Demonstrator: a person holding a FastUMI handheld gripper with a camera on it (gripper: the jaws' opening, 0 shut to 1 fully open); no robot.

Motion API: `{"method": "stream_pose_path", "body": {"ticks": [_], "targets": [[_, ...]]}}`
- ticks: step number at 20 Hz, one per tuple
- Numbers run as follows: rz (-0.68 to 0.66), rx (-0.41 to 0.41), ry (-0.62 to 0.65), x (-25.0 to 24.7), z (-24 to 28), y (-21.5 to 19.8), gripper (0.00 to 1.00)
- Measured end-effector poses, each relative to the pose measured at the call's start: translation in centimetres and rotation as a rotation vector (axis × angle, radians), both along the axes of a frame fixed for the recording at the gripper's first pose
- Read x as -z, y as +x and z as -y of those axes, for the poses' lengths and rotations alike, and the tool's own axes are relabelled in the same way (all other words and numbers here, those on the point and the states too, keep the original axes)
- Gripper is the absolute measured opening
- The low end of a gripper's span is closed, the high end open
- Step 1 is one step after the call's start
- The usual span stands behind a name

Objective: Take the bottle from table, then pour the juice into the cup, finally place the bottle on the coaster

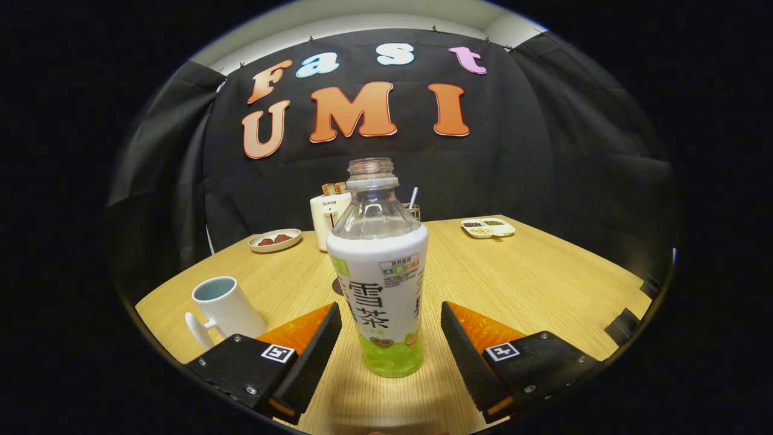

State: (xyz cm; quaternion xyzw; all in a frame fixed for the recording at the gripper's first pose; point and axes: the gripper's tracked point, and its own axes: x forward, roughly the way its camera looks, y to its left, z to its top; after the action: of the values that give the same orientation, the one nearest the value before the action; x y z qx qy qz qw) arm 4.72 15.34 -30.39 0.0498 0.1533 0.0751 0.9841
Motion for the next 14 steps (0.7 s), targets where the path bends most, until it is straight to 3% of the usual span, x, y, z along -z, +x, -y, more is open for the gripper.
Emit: {"method": "stream_pose_path", "body": {"ticks": [2, 9, 14], "targets": [[-0.021, 0.001, 0.016, 0.73, -0.45, 0.09, 0.97], [-0.039, 0.04, 0.012, 1.19, -0.53, 0.96, 0.69], [-0.051, 0.048, -0.029, 0.91, -1.01, 0.56, 0.6]]}}
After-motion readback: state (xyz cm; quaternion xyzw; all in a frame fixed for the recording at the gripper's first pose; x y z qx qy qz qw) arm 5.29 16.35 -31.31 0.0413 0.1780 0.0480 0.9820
